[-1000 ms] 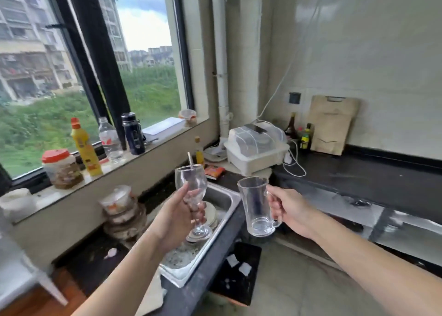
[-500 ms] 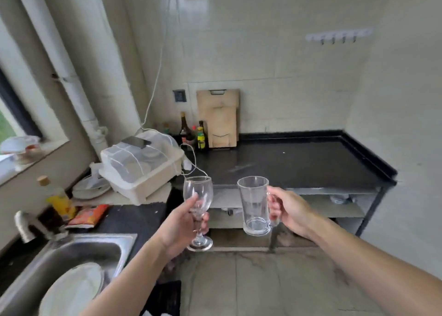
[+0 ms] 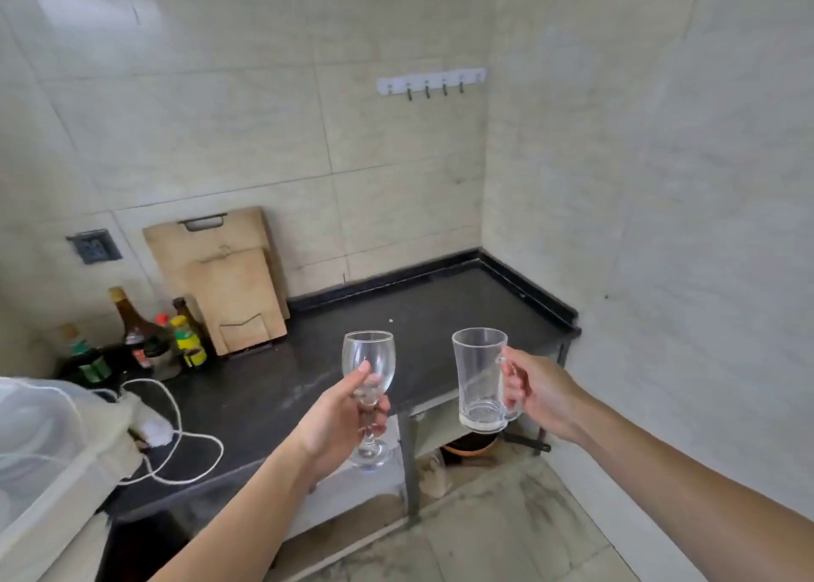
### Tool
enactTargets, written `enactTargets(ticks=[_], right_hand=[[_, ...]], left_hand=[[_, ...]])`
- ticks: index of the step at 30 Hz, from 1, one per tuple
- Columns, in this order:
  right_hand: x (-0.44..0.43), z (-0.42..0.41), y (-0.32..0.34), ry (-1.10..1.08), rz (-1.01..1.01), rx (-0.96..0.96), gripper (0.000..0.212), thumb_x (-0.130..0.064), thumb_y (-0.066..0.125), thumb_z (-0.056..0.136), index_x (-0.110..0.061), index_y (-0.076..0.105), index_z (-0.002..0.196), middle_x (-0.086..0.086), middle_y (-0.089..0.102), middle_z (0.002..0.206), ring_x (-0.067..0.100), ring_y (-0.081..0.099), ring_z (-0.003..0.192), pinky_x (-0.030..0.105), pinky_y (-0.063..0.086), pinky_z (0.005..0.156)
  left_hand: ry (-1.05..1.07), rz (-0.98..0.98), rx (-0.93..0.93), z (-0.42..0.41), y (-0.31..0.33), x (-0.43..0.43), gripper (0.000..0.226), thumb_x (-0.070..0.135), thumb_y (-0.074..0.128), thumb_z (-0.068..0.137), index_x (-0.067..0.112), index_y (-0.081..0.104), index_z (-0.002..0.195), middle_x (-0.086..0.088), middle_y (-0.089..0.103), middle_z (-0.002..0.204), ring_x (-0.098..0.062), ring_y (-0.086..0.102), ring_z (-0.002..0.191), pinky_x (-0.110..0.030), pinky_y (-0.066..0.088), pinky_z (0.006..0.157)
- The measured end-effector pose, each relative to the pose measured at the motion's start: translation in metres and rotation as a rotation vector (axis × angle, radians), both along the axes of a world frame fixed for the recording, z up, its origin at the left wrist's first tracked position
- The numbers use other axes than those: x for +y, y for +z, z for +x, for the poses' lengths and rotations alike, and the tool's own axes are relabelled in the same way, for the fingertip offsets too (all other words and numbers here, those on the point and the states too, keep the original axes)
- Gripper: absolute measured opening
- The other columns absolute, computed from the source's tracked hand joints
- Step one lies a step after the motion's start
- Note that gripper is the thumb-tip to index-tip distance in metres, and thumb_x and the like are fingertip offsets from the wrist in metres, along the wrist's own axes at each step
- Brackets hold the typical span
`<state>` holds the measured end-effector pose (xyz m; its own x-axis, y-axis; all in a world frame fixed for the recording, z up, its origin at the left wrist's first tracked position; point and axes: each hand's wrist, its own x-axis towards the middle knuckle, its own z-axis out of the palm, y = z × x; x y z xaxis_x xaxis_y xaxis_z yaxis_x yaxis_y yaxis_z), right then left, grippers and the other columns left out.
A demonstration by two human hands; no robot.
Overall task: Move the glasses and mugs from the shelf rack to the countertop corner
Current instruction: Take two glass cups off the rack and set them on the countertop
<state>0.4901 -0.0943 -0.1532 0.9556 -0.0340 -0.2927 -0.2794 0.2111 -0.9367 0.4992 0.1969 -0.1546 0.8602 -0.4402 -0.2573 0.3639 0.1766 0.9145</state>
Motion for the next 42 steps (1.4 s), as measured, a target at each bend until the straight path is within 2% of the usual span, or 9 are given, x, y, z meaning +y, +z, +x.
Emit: enactTargets(ticks=[11,17,21,25,29,31,35,38,42], right_hand=[[-0.122,0.19,-0.04,0.042,-0.156,0.084,0.036,-0.028,0.052,0.1,-0.009,0.055,0.069,0.002,0.042,0.054,0.014,0.037,0.051,0.031,0.037,0.063],[-0.16,0.28,-0.059,0.057,-0.199,0.134,0.033,-0.03,0.056,0.096,-0.011,0.064,0.07,0.006,0.054,0.06,0.017,0.05,0.061,0.037,0.043,0.078],[-0.174,0.338,-0.069,0.054,-0.252,0.195,0.027,-0.029,0.059,0.094,-0.011,0.068,0.075,0.005,0.063,0.068,0.018,0.057,0.066,0.033,0.049,0.076],[-0.185,0.4,-0.076,0.069,-0.374,0.221,0.027,-0.025,0.056,0.093,-0.012,0.065,0.073,0.003,0.068,0.071,0.013,0.06,0.065,0.023,0.047,0.063],[-0.198,0.469,-0.082,0.101,-0.472,0.263,0.032,-0.028,0.053,0.094,-0.013,0.062,0.067,0.003,0.061,0.07,0.013,0.053,0.064,0.024,0.043,0.066],[-0.205,0.505,-0.085,0.117,-0.51,0.293,0.034,-0.031,0.051,0.095,-0.014,0.059,0.067,0.005,0.055,0.074,0.015,0.051,0.072,0.027,0.043,0.072],[-0.221,0.571,-0.099,0.088,-0.513,0.37,0.034,-0.037,0.052,0.097,-0.01,0.069,0.085,0.013,0.061,0.094,0.027,0.057,0.091,0.039,0.051,0.087],[-0.227,0.614,-0.113,0.051,-0.481,0.405,0.034,-0.038,0.054,0.097,-0.009,0.07,0.094,0.013,0.066,0.114,0.028,0.061,0.109,0.046,0.052,0.096],[-0.235,0.674,-0.141,0.047,-0.435,0.419,0.031,-0.036,0.056,0.097,-0.01,0.07,0.086,0.009,0.066,0.104,0.028,0.062,0.11,0.049,0.049,0.1]], left_hand=[[0.049,0.025,0.065,0.181,-0.017,-0.111,0.058,0.047,0.071,0.072,0.007,0.06,0.112,-0.009,0.06,0.082,-0.021,0.054,0.068,-0.037,0.043,0.075],[0.1,0.019,0.14,0.255,-0.032,-0.143,0.054,0.046,0.071,0.073,0.008,0.058,0.109,-0.008,0.06,0.081,-0.02,0.054,0.068,-0.037,0.042,0.078],[0.117,0.045,0.165,0.309,-0.045,-0.156,0.049,0.048,0.071,0.072,0.01,0.06,0.102,-0.007,0.061,0.082,-0.02,0.055,0.07,-0.038,0.044,0.082],[0.145,0.118,0.163,0.375,-0.065,-0.166,0.056,0.049,0.069,0.072,0.01,0.06,0.112,-0.01,0.068,0.095,-0.023,0.062,0.083,-0.039,0.049,0.088],[0.119,0.2,0.117,0.456,-0.083,-0.18,0.063,0.051,0.07,0.07,0.014,0.059,0.12,-0.01,0.073,0.111,-0.025,0.064,0.102,-0.041,0.049,0.095],[0.119,0.229,0.105,0.496,-0.089,-0.19,0.067,0.054,0.074,0.065,0.016,0.061,0.118,-0.009,0.072,0.112,-0.024,0.064,0.102,-0.04,0.048,0.093],[0.152,0.218,0.149,0.569,-0.1,-0.212,0.076,0.048,0.085,0.059,0.009,0.061,0.119,-0.008,0.063,0.088,-0.021,0.06,0.087,-0.035,0.047,0.075],[0.171,0.202,0.201,0.618,-0.113,-0.228,0.076,0.039,0.084,0.059,0.006,0.057,0.122,-0.009,0.062,0.09,-0.023,0.061,0.087,-0.037,0.047,0.077],[0.176,0.232,0.218,0.682,-0.137,-0.249,0.064,0.021,0.08,0.07,0.005,0.054,0.127,-0.013,0.066,0.103,-0.028,0.063,0.1,-0.039,0.046,0.086]])
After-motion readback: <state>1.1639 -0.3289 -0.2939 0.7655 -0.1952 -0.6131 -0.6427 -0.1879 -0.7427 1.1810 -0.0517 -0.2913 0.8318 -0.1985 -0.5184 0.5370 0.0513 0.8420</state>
